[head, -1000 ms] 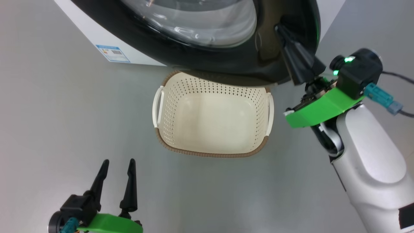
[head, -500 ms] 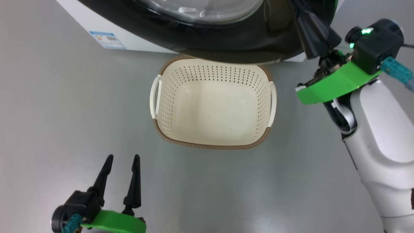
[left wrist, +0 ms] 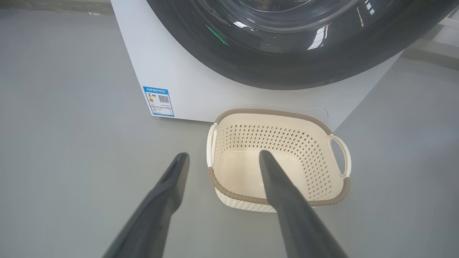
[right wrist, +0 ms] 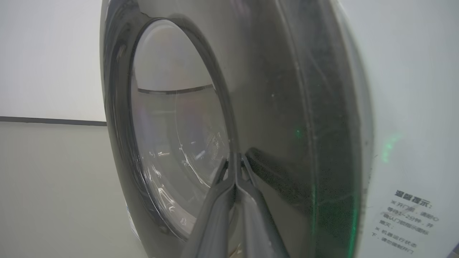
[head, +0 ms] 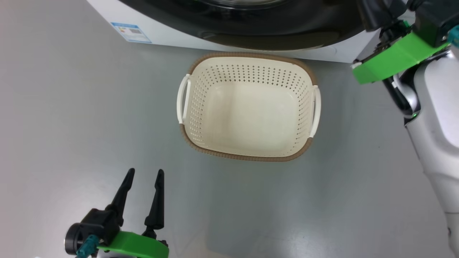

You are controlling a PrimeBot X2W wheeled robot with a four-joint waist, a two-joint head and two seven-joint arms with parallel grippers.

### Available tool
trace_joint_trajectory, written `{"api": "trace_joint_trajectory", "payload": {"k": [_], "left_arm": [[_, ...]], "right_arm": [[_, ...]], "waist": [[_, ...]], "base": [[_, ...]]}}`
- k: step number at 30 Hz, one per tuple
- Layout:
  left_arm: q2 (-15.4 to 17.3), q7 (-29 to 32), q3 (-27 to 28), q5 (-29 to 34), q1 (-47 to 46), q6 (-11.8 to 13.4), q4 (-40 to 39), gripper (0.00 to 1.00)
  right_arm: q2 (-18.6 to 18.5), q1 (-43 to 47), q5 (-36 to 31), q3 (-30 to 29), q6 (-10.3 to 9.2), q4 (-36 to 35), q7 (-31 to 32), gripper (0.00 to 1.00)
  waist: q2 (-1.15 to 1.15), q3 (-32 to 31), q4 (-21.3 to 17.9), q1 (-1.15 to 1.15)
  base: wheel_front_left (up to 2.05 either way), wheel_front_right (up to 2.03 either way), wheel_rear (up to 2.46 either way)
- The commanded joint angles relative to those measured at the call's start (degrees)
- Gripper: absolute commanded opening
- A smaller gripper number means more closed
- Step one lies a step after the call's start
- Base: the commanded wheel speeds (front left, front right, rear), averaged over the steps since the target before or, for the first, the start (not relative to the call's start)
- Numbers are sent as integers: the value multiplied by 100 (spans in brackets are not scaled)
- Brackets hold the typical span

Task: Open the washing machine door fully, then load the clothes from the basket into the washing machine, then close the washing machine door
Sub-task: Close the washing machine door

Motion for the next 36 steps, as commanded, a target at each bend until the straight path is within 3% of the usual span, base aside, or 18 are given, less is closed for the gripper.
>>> {"api": "trace_joint_trajectory", "payload": {"k": [1, 17, 27, 28, 30, 31, 34, 36], "left_arm": [[70, -37, 147, 4, 56, -13, -107, 100], [70, -37, 157, -31, 129, 13, -122, 100], [70, -37, 264, -42, 68, 51, -80, 100], [70, -37, 297, -34, 56, 53, -70, 100], [70, -37, 370, -13, 42, 48, -56, 100], [70, -37, 407, 17, 34, 38, -46, 100], [70, -37, 541, 33, 16, 25, -29, 100], [70, -37, 624, 2, 28, 18, 5, 100]], "right_arm": [[-18, -148, 0, 49, 8, -57, -26, 0], [-374, -1205, -349, -212, 8, 602, -26, 0], [-172, -931, -313, -92, 8, 411, -26, 0], [-143, -812, -300, -75, 8, 326, -26, 7], [-65, -540, -250, -78, 8, 144, -26, 38], [-28, -393, -231, -86, 8, 50, -26, 47], [72, 69, -142, -106, 8, -222, -26, 96], [130, 409, -69, -183, 8, -418, -26, 100]], "waist": [[0, 27, 74, 0], [0, 166, 117, 0], [0, -38, -114, 0], [0, -93, -152, 0], [0, -223, -239, 0], [0, -293, -287, 0], [0, -523, -440, 0], [0, -699, -543, 0]], "base": [[0, 0, 0], [0, 0, 0], [0, 0, 0], [0, 0, 0], [0, 0, 0], [0, 0, 0], [0, 0, 0], [0, 0, 0]]}}
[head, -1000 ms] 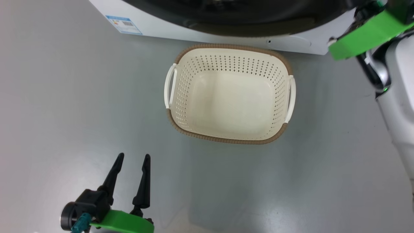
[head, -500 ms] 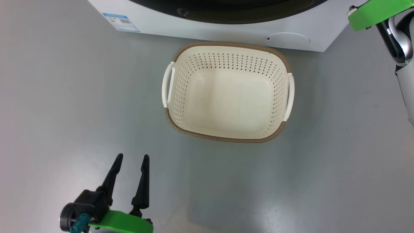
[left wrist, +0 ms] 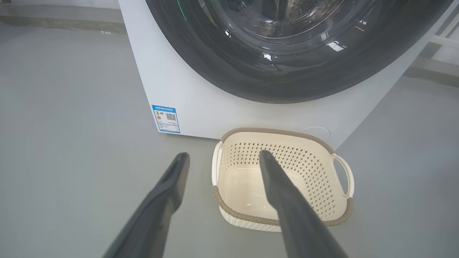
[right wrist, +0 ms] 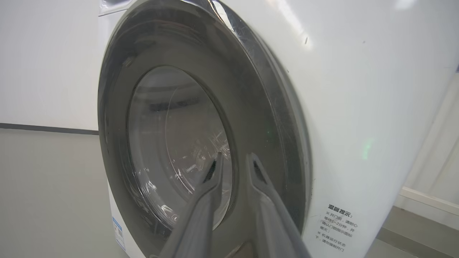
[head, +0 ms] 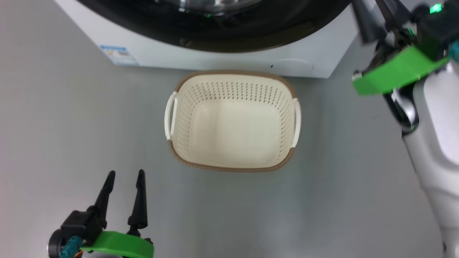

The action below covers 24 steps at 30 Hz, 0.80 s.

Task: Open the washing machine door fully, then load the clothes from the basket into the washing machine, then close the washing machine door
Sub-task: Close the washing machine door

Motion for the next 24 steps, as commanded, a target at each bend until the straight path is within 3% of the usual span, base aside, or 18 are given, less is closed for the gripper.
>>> {"api": "trace_joint_trajectory", "payload": {"k": [1, 14, 24], "left_arm": [[71, -37, 244, 2, -2, 14, -73, 100], [71, -37, 463, -241, 447, 23, 153, 100], [71, -37, 512, -408, 796, 131, 260, 100]], "right_arm": [[99, 302, 76, -38, -38, -267, 6, 100], [182, 2834, 75, -552, -38, -1089, 6, 100], [301, 4476, 38, -1094, -38, -1442, 6, 100]], "waist": [[0, -377, -287, 0], [0, -1636, -872, 0], [0, -2124, -1104, 0]], "base": [[0, 0, 0], [0, 0, 0], [0, 0, 0]]}}
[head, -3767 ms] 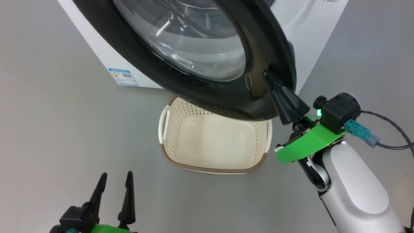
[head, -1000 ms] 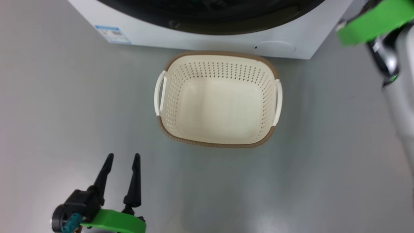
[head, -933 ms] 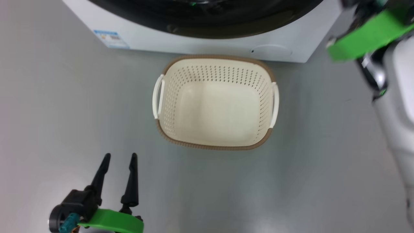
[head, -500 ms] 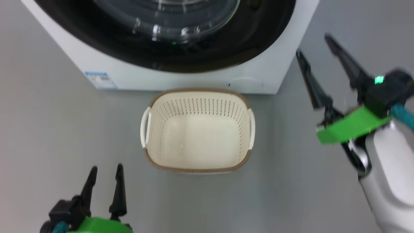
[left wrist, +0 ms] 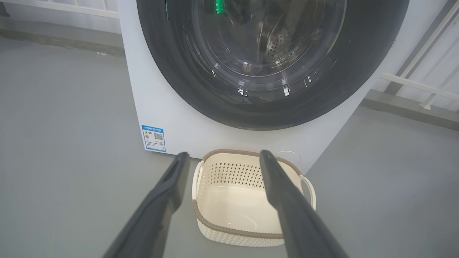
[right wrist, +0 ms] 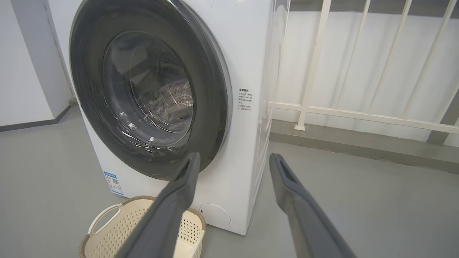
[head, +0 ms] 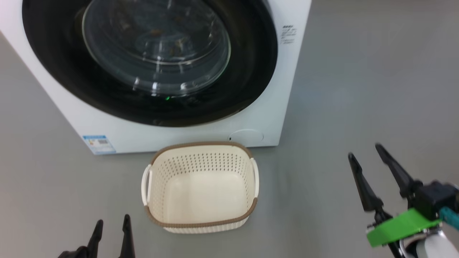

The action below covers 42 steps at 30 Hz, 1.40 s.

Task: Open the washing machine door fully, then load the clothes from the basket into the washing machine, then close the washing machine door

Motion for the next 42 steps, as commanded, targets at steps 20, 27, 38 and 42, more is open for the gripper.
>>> {"api": "trace_joint_trajectory", "payload": {"k": [20, 27, 38, 42], "left_arm": [[65, -37, 283, 332, 279, -38, -152, 100], [65, -37, 322, 419, 343, -18, -204, 100], [-41, 83, 177, 128, 429, -75, 193, 0], [-37, 149, 201, -121, 392, -100, 188, 0]], "right_arm": [[371, 1389, -205, -605, -38, -372, -11, 100], [437, 1435, -207, -627, -38, -360, -11, 100], [635, 1490, 139, -710, 0, 41, 64, 0], [642, 1451, 409, -714, -1, 65, 124, 0]], "waist": [[0, -567, -407, 0], [0, -626, -365, 0], [0, -647, -304, 3], [0, -654, -296, 12]], "base": [[0, 0, 0], [0, 0, 0], [0, 0, 0], [0, 0, 0]]}}
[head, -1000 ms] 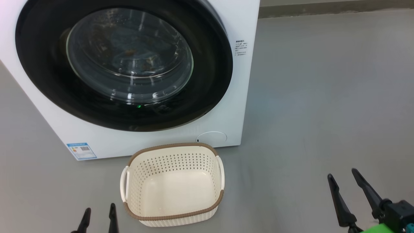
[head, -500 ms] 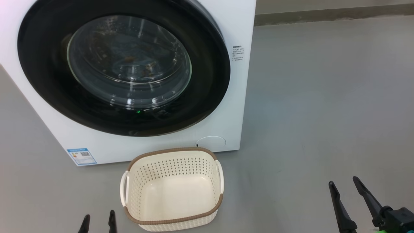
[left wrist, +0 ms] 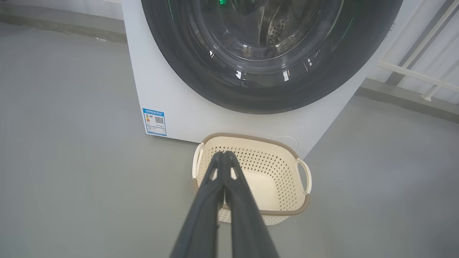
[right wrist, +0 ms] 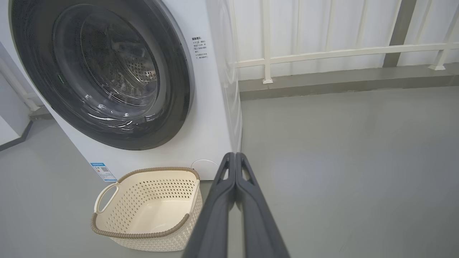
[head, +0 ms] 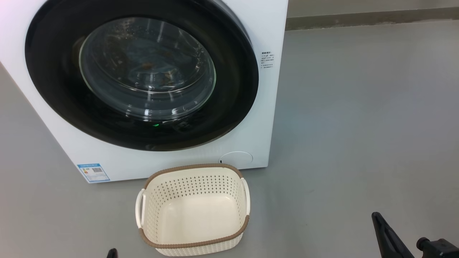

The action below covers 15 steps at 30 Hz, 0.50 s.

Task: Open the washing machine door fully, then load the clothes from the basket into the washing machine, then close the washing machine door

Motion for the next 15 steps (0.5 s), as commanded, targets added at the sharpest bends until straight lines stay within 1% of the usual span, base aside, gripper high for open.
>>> {"api": "trace_joint_trajectory", "payload": {"k": [1, 4, 15], "left_arm": [[68, 45, 64, -198, -146, -46, -108, 0], [71, 90, 80, -380, -182, -64, -104, 0], [79, 252, 143, -993, -299, -126, -95, 0]], "right_arm": [[-38, -130, 284, -17, -3, -102, 56, 0], [-31, -169, 481, -19, -4, -75, 99, 0], [-3, -287, 1138, -28, -7, 0, 246, 0]], "waist": [[0, 2, 4, 6], [0, 16, 10, -1], [0, 31, 29, -2]], "base": [[0, 0, 0], [0, 0, 0], [0, 0, 0]]}}
